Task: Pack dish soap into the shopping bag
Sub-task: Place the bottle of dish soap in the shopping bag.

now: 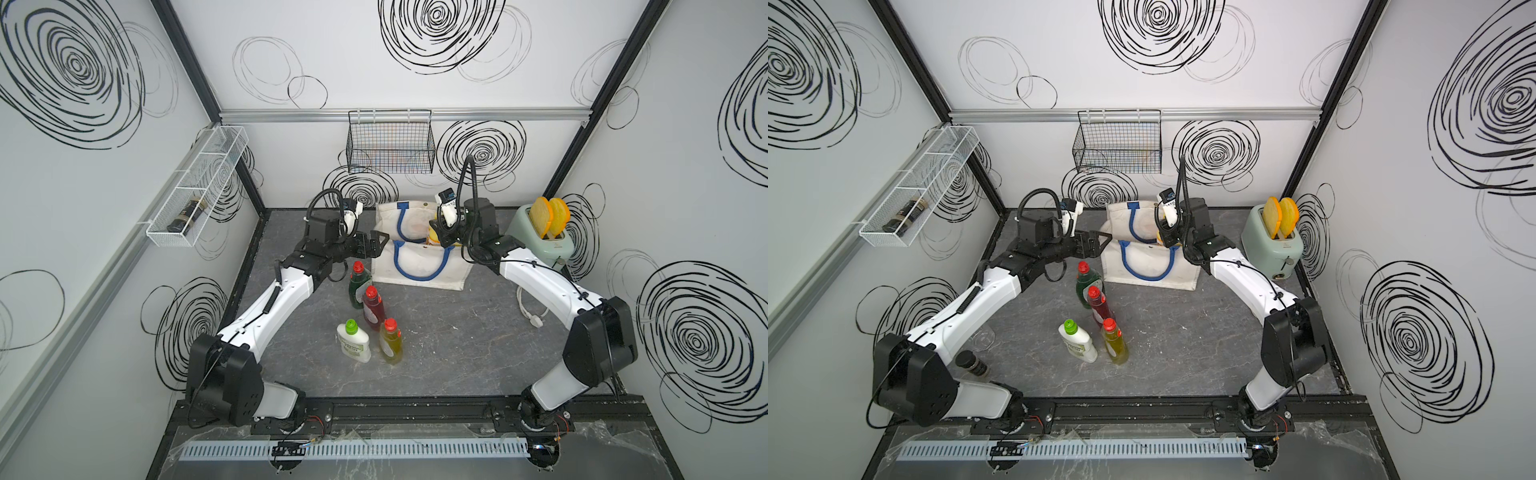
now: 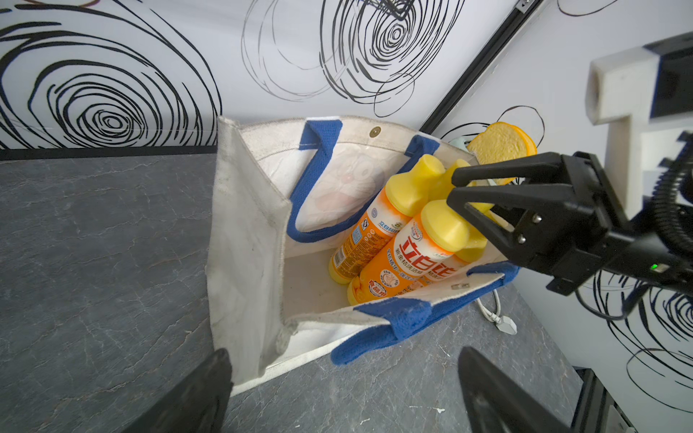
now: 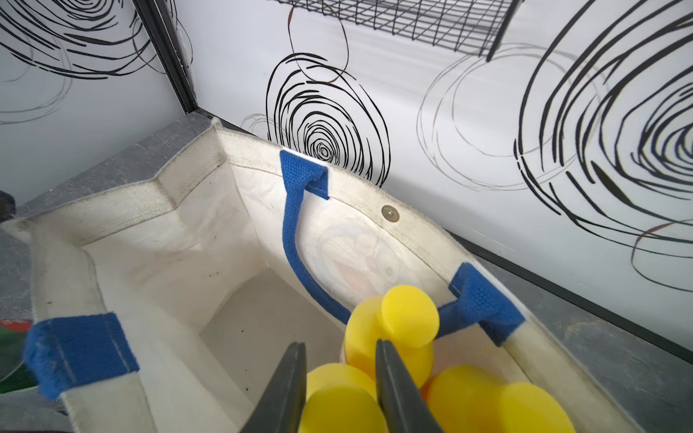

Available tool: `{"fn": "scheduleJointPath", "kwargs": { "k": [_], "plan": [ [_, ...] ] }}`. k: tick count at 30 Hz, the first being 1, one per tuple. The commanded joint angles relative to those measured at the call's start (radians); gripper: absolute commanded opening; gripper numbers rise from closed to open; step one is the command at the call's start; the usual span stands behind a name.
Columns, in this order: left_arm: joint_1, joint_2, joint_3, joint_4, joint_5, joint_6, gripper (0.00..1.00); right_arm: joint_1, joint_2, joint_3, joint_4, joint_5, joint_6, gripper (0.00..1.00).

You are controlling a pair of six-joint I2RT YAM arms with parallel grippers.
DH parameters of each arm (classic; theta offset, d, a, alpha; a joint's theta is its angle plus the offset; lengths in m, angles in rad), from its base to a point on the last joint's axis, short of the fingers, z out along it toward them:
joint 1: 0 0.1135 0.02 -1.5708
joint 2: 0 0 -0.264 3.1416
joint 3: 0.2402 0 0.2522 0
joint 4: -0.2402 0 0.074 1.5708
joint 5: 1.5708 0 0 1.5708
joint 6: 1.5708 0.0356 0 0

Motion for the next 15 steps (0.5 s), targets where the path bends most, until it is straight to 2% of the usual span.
{"fn": "scheduleJointPath", "kwargs": {
  "k": [1, 8, 13, 15],
  "plan": [
    [-0.006, -0.01, 0.03, 0.033, 0.006, 0.015, 0.96, -0.013, -0.004, 0.008, 0.143, 0.043, -0.026, 0.0],
    [-0.006, -0.005, 0.032, 0.032, 0.007, 0.016, 0.96, -0.011, 0.007, -0.013, 0.153, 0.045, -0.01, 0.0],
    [-0.004, -0.006, 0.033, 0.028, 0.002, 0.019, 0.96, -0.011, 0.004, -0.035, 0.162, 0.057, -0.011, 0.12],
    [-0.003, -0.004, 0.034, 0.028, 0.003, 0.018, 0.96, -0.012, 0.006, -0.037, 0.156, 0.058, -0.011, 0.13]
  ]
}}
